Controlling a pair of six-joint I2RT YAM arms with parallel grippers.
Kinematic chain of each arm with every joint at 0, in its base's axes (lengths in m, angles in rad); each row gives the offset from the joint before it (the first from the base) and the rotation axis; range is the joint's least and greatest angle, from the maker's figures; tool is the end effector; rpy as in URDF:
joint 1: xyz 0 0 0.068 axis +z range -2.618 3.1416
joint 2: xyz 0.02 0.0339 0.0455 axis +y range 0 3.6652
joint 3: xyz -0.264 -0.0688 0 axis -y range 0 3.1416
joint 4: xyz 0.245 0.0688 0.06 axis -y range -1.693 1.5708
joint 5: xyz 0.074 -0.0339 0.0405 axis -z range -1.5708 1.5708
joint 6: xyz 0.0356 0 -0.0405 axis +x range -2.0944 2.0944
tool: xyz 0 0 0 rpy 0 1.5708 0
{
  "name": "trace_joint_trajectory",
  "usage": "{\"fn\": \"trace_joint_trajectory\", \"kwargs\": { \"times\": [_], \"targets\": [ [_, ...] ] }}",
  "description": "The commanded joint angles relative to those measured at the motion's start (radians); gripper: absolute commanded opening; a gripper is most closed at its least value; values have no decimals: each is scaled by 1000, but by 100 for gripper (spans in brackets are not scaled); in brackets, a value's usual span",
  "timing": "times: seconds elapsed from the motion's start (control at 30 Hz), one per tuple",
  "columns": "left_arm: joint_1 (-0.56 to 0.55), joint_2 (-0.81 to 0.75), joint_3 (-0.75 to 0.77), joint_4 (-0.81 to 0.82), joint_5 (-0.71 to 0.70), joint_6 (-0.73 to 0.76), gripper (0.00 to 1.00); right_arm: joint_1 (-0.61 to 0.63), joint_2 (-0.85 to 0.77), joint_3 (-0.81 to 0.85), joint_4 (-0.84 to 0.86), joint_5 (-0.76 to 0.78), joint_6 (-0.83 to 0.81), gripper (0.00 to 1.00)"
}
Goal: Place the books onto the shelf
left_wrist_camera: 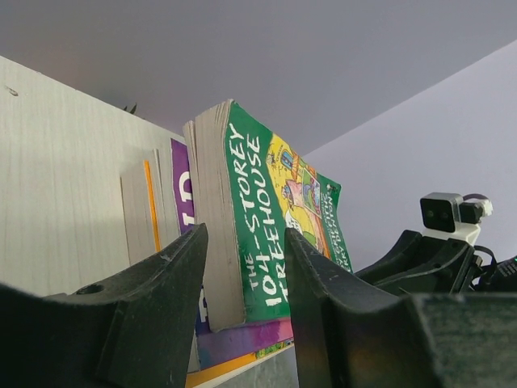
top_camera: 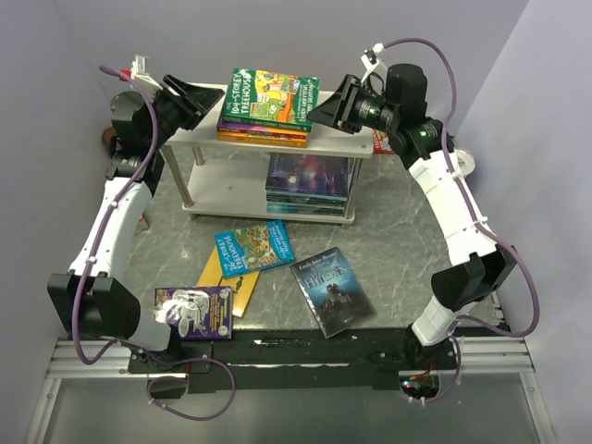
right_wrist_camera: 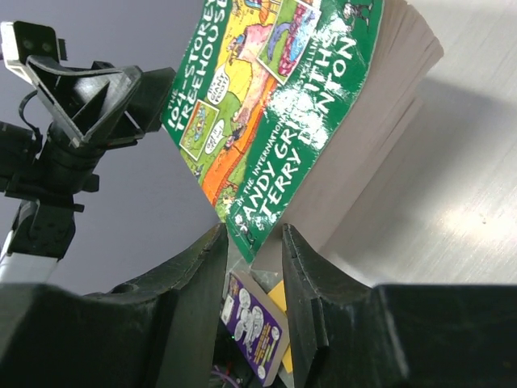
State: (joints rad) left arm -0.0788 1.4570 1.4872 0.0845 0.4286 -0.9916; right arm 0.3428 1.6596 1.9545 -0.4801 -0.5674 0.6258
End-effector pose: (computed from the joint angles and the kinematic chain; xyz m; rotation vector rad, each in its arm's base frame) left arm 0.3366 -0.0414 0.4553 -0.3402 1.5437 -1.1661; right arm 0.3351 0.1399 0.4859 -0.1807 1.8770 1.1812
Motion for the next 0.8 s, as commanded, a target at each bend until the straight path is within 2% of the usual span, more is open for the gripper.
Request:
{"fn": "trace_joint_trajectory", "kwargs": {
  "times": [0.0, 0.77],
  "targets": [
    [-15, 2, 27, 20, 4, 21, 48, 12, 20, 53, -3, 0, -21, 41],
    [-44, -99, -96, 57, 18, 10, 45, 71, 31, 58, -18, 20, -29, 40]
  ]
}}
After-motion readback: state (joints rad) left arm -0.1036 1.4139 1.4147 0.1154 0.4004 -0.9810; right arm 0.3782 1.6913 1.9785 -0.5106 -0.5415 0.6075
